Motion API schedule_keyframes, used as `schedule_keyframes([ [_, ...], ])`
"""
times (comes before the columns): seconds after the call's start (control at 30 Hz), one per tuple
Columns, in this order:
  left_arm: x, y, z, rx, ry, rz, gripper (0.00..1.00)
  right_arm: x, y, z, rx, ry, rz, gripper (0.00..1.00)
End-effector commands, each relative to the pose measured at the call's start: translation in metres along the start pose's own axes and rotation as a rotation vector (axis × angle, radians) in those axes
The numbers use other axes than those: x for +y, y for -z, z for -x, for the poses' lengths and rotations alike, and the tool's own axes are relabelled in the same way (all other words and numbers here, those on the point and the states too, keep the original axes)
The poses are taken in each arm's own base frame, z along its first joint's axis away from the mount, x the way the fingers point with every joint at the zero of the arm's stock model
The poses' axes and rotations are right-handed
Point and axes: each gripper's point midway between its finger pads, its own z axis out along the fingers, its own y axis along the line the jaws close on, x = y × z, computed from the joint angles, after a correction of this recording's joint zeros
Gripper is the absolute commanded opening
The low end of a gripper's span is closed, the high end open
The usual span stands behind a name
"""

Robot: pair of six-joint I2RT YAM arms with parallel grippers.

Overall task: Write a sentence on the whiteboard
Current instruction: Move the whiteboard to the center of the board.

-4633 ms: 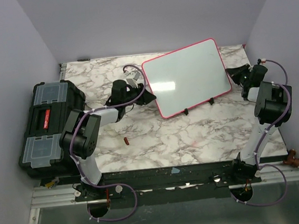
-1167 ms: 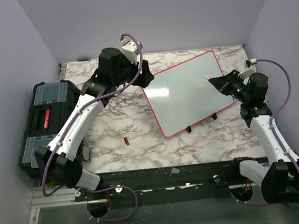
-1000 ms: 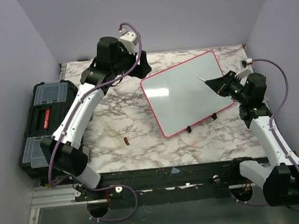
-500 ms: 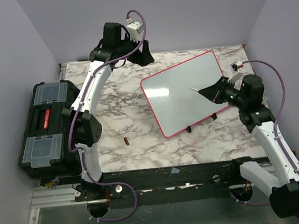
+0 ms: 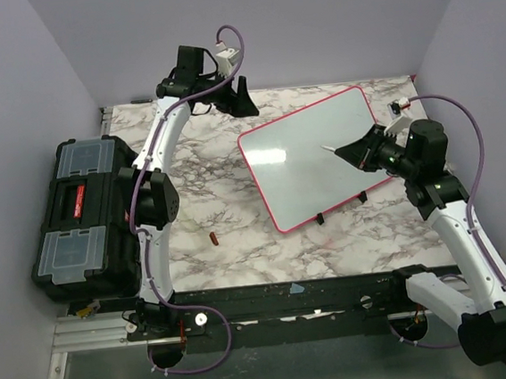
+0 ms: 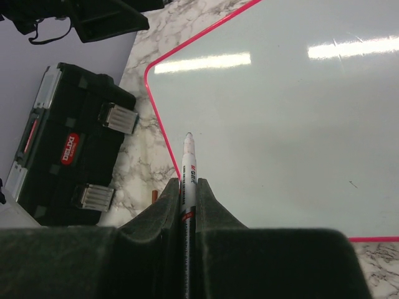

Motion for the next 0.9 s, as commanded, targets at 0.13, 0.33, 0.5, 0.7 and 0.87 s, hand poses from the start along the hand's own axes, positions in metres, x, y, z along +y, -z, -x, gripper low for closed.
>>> schedule_keyframes([
  [0.13,-0.019,-0.011,-0.007,-0.007,0.047,-0.178,0.72,0.007,0.000,0.001,0.012,0.011,-0.017,0.01],
  [0.33,-0.022,-0.016,-0.014,-0.001,0.104,-0.218,0.67,0.009,0.002,0.001,0.019,0.012,-0.022,0.01],
  [0.5,-0.022,-0.025,-0.024,0.025,0.112,-0.210,0.65,0.010,0.002,0.001,0.018,0.016,-0.021,0.01],
  [0.7,-0.024,-0.029,-0.030,0.041,0.113,-0.222,0.63,0.012,0.002,0.000,0.029,0.024,-0.021,0.01],
  [0.87,-0.017,-0.036,-0.041,0.066,0.154,-0.223,0.59,0.013,0.003,0.002,0.034,0.032,-0.025,0.01],
])
